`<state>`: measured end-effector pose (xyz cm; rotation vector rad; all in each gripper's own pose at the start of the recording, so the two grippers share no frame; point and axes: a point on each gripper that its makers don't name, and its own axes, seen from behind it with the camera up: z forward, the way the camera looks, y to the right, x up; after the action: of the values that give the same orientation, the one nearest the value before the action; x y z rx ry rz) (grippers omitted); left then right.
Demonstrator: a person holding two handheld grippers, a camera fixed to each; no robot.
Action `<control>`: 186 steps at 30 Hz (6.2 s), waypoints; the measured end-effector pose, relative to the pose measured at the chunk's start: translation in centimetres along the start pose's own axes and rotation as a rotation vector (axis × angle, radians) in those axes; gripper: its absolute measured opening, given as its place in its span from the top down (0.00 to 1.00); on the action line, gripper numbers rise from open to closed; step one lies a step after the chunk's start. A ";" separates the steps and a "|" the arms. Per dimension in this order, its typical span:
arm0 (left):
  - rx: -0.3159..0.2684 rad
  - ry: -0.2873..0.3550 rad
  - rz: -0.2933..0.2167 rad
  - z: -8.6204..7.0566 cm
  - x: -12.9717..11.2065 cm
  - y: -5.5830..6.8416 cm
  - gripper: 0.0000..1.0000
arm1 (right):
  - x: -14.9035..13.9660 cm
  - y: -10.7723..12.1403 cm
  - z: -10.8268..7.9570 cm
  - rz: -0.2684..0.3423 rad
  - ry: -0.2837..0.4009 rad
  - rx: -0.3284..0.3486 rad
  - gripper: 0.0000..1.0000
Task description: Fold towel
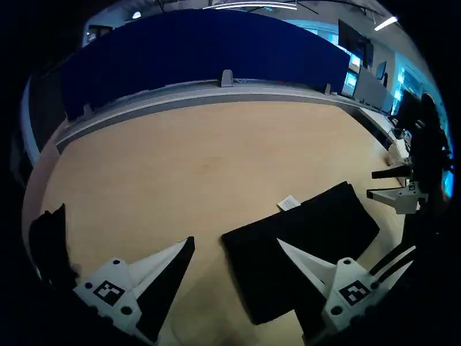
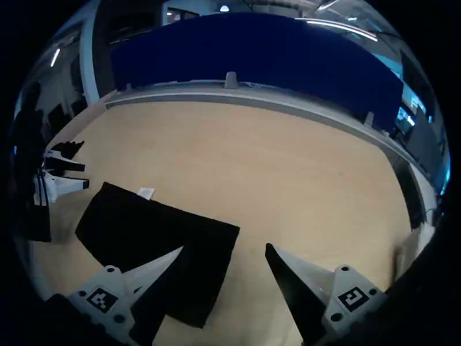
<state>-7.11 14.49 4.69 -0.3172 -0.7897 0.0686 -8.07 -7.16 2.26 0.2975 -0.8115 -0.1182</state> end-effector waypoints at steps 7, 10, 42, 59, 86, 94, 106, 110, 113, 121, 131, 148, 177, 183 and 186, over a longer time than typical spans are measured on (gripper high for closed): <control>0.012 -0.017 -0.006 -1.4 -1.6 0.0 0.05 | -1.2 -0.9 -1.3 0.000 -0.004 0.013 0.00; 0.017 -0.024 -0.018 -2.1 -2.5 0.1 0.05 | -2.0 -1.2 -2.0 0.001 -0.008 0.015 0.00; 0.049 -0.038 -0.054 -5.5 -6.2 -0.3 0.04 | -5.1 -2.2 -4.4 -0.073 -0.039 0.066 0.00; 0.119 -0.042 -0.139 -10.9 -9.9 -1.6 0.04 | -9.1 -4.4 -4.7 -0.265 -0.145 0.197 0.06; 0.137 -0.037 -0.186 -14.2 -11.4 -2.1 0.05 | -11.4 -4.5 -3.8 -0.328 -0.217 0.231 0.89; 0.140 -0.041 -0.191 -14.3 -11.8 -2.5 0.04 | -10.6 -4.3 -3.7 -0.344 -0.201 0.223 0.94; 0.147 -0.028 -0.209 -15.8 -11.6 -3.0 0.05 | -5.4 -4.9 -4.8 -0.408 -0.116 0.208 0.94; 0.149 -0.025 -0.218 -16.6 -11.5 -3.3 0.05 | -3.1 -5.9 -5.3 -0.447 -0.085 0.214 0.94; 0.151 -0.024 -0.222 -17.0 -11.6 -3.4 0.05 | -1.4 -6.9 -5.7 -0.483 -0.066 0.223 0.94; 0.152 -0.021 -0.230 -18.2 -11.9 -3.3 0.05 | 2.4 -10.5 -5.9 -0.584 -0.024 0.255 0.94; 0.165 -0.007 -0.260 -19.5 -12.1 -3.8 0.05 | 3.7 -13.7 -5.1 -0.681 -0.027 0.297 0.94; 0.241 0.039 -0.340 -23.3 -13.1 -6.7 0.04 | 4.0 -23.6 -2.7 -0.986 -0.053 0.412 0.94; 0.278 0.037 -0.382 -23.7 -14.7 -7.9 0.04 | -3.3 -29.6 2.4 -0.839 -0.092 0.524 0.30; 0.273 0.038 -0.380 -23.5 -14.4 -7.8 0.05 | -2.8 -28.8 1.3 -0.797 -0.075 0.520 0.06; 0.272 0.038 -0.376 -23.4 -14.2 -7.7 0.04 | -2.6 -28.2 1.0 -0.774 -0.071 0.506 0.04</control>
<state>-0.99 -1.37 -18.15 0.0901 -0.7805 -0.1822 -10.31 -33.68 -7.58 1.0854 -0.7522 -0.6542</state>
